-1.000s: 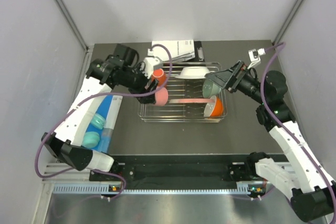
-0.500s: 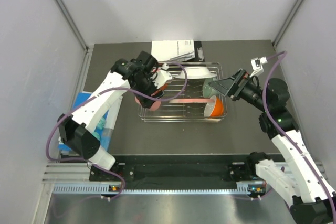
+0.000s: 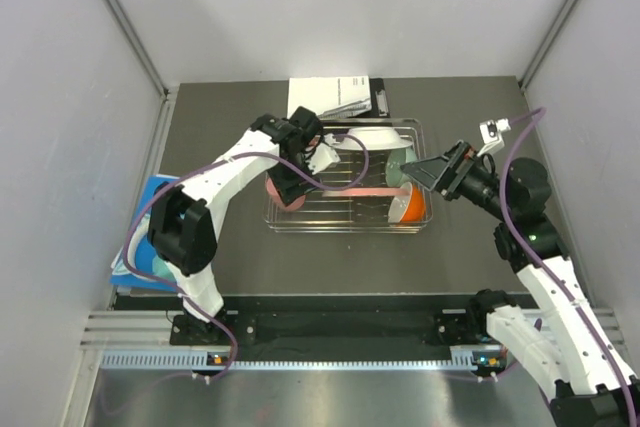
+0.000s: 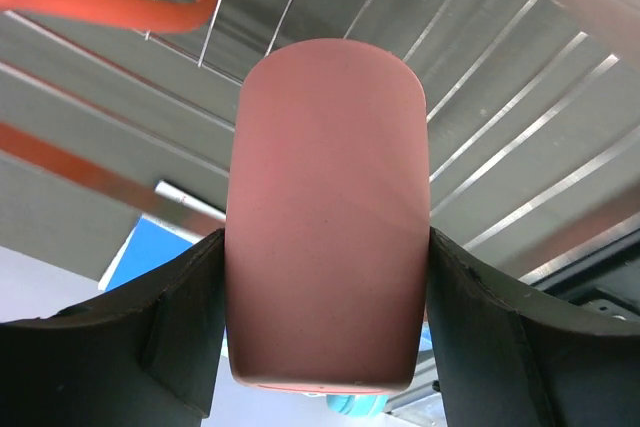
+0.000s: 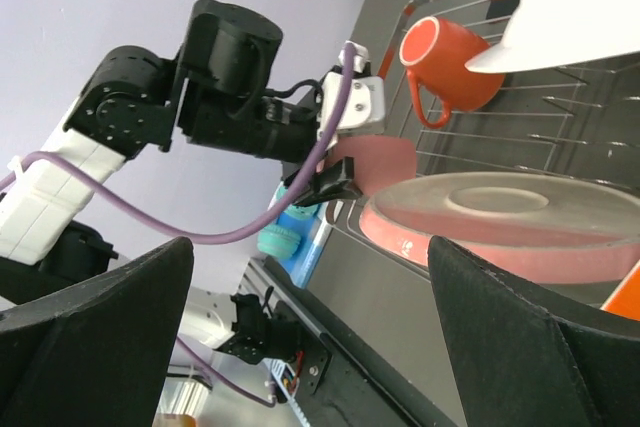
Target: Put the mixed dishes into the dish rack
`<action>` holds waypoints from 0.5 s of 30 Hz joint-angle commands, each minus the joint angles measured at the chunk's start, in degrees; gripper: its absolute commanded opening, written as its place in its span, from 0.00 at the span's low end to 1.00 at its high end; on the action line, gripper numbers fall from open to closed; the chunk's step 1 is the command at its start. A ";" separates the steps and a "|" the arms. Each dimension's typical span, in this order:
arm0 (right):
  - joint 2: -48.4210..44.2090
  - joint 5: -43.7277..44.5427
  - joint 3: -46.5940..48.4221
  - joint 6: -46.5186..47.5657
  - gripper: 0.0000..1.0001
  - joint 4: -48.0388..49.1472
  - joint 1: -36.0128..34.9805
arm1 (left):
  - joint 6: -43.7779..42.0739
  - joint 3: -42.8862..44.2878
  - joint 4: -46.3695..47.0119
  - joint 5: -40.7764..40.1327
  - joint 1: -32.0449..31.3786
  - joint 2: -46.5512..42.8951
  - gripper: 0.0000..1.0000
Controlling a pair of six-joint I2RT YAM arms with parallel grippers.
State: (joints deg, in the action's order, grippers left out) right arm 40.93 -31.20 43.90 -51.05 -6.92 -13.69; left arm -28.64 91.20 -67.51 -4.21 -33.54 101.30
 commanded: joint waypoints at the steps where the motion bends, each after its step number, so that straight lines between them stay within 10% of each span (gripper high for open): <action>1: -1.90 -0.88 -0.31 0.51 1.00 0.85 1.47 | -0.98 -1.55 4.48 -3.00 -0.21 0.74 0.00; 11: -2.26 -1.85 -1.54 0.42 1.00 1.29 2.27 | 0.69 -4.10 8.00 -3.70 -0.74 3.73 0.00; 15: -2.34 -1.93 -1.54 0.51 1.00 1.20 2.35 | 1.57 -4.27 8.53 -3.09 -0.91 4.26 0.15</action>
State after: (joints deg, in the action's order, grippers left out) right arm 39.38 -32.25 42.70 -51.07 -7.29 -12.19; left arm -28.34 87.31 -61.12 -6.83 -34.04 104.97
